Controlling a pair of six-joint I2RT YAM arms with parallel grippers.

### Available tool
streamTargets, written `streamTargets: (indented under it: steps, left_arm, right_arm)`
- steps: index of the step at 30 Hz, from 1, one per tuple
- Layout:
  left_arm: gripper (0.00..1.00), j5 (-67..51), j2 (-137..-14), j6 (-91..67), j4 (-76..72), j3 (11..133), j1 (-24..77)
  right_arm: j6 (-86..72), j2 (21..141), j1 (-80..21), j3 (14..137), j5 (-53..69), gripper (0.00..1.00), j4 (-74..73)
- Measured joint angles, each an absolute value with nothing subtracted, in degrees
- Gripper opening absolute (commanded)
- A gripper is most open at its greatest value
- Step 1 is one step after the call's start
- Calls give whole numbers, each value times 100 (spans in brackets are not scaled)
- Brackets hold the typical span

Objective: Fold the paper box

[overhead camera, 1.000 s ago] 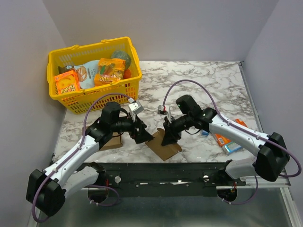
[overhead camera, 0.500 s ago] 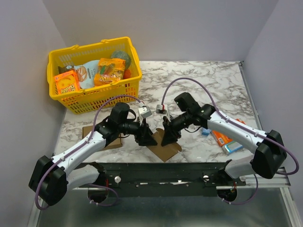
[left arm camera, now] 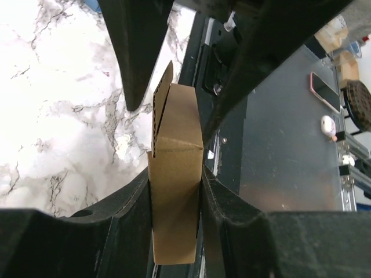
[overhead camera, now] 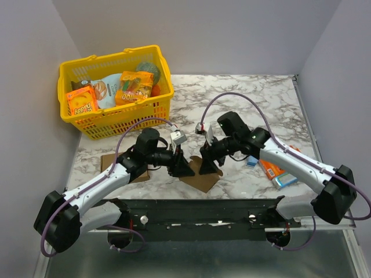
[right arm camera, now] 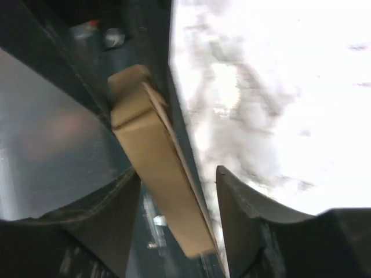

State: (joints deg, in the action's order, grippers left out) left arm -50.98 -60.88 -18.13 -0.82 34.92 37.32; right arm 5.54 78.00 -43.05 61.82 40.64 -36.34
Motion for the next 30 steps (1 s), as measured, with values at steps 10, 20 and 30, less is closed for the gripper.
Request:
streamTargets:
  steps: [10,20,30]
  left_arm:
    - [24,-4473,-6027,-1870,14,3489,3763]
    - [23,-4462,-5909,-1927,-3,3489,3763]
    - [20,-4412,-5819,-1957,47,3485,3763]
  right_arm:
    - [-38,6309,-4335,5481,2222,77,-2722]
    - [-1481,6261,-4554,5317,-104,60,-2222]
    - [-1826,6869,-5225,5319,-888,58,-1959]
